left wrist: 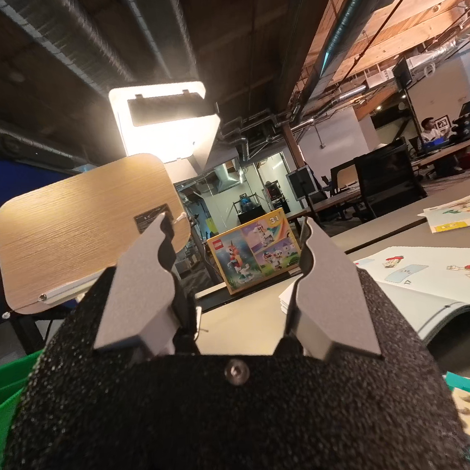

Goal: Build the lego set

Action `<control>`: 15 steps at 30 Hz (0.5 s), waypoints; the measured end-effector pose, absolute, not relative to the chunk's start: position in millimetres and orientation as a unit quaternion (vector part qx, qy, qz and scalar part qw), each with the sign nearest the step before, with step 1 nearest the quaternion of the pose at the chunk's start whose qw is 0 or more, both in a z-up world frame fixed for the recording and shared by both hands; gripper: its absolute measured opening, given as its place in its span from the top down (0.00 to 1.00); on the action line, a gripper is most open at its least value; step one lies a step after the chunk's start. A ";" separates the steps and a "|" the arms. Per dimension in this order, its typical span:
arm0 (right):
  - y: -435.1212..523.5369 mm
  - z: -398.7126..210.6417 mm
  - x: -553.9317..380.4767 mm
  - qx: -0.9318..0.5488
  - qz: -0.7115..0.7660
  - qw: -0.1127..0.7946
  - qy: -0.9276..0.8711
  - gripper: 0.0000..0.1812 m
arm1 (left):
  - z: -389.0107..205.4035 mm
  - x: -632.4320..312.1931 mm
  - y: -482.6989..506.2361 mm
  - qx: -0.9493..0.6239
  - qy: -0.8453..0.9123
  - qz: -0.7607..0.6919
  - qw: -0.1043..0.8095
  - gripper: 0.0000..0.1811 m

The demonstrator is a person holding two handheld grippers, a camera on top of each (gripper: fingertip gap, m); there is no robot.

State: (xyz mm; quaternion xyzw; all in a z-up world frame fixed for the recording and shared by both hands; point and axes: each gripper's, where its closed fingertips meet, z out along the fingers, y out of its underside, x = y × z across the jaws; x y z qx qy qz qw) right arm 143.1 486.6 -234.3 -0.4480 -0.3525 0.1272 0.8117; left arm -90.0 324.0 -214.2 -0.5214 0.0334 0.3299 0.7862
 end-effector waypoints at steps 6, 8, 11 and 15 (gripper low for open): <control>497.2 -233.3 144.7 -0.459 0.136 0.812 -0.332 0.77 | -210.8 -103.4 326.8 -0.514 0.003 0.308 0.801 0.45; 503.3 -233.8 138.4 -0.457 0.131 0.812 -0.338 0.77 | -207.4 -110.0 336.4 -0.506 0.001 0.309 0.805 0.46; 516.8 -234.6 127.6 -0.456 0.123 0.812 -0.344 0.78 | -202.0 -117.4 358.5 -0.498 0.013 0.308 0.811 0.46; 503.9 -245.2 129.1 -0.470 0.107 0.796 -0.367 0.80 | -213.5 -105.1 365.0 -0.539 -0.005 0.240 0.807 0.47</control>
